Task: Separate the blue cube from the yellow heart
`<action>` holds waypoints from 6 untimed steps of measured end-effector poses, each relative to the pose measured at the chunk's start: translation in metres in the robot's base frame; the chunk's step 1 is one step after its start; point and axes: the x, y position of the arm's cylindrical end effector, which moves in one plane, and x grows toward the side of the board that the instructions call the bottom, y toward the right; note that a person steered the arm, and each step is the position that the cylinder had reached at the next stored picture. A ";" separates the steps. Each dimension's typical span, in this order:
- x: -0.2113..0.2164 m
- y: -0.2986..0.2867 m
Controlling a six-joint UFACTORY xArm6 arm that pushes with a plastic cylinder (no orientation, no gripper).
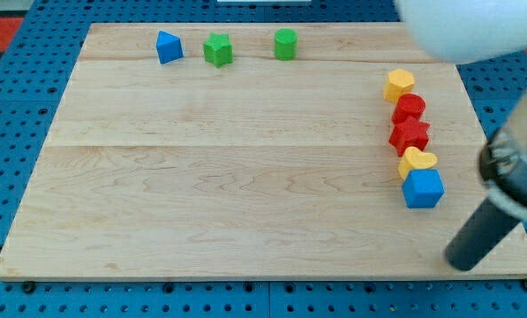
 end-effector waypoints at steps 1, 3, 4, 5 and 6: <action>-0.020 0.023; -0.077 -0.010; -0.079 -0.076; -0.077 -0.114; -0.071 -0.160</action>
